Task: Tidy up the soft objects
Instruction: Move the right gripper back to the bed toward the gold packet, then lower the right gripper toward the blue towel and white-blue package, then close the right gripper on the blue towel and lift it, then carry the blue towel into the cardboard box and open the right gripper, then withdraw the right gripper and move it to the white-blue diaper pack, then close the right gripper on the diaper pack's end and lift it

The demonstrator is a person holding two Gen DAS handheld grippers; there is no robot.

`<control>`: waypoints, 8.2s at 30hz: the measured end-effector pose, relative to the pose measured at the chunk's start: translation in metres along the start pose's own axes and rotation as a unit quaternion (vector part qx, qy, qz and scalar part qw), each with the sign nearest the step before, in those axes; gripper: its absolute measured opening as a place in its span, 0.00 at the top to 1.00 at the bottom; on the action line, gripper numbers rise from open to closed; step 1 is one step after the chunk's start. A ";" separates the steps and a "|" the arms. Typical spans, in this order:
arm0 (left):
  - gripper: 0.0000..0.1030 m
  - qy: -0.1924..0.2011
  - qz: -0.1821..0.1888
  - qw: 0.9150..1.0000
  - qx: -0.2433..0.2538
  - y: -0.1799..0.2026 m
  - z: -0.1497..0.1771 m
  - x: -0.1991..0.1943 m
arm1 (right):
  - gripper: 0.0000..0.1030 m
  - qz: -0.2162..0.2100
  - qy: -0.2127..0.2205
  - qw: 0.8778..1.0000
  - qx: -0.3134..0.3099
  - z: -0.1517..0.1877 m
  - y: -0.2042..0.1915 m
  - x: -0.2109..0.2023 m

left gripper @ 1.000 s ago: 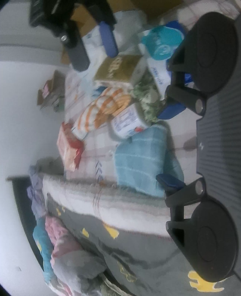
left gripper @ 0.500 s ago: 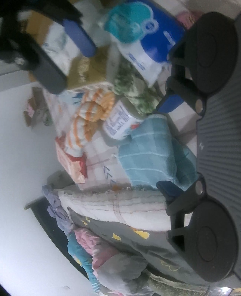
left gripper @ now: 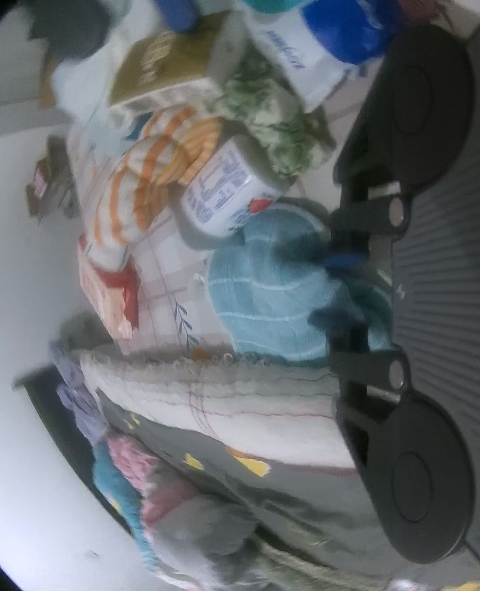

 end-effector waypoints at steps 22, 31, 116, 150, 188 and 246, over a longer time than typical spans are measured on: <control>0.90 0.040 0.119 0.986 -0.108 0.033 0.054 -0.116 | 0.23 -0.032 -0.001 0.999 -0.028 0.022 -0.021 -0.022; 0.67 0.028 0.172 0.971 -0.166 0.038 0.088 -0.124 | 0.23 -0.033 -0.067 0.995 -0.059 0.060 -0.045 0.018; 0.39 0.184 0.402 0.896 -0.045 0.206 -0.114 -0.140 | 0.76 -0.073 0.128 0.979 0.139 -0.038 0.148 -0.198; 0.40 0.152 0.373 0.910 -0.096 0.163 -0.093 -0.107 | 0.43 0.530 0.092 0.834 -0.118 -0.090 0.292 -0.163; 0.38 0.008 0.345 0.934 -0.094 0.147 0.029 -0.079 | 0.43 0.079 -0.080 0.988 -0.107 0.012 0.009 -0.017; 0.21 -0.041 0.295 0.946 -0.132 0.103 0.056 -0.071 | 0.32 0.099 -0.161 0.982 0.001 0.078 0.052 0.025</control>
Point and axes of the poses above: each gripper's, at about its wrist camera, not at the fingertips, and x roughly the way its jaws point, y to its right, z to its underside, the point moved 7 cm from there along x, roughly the way its jaws point, and after that the axes turned 9 degrees about z, right-handed, at the moved point
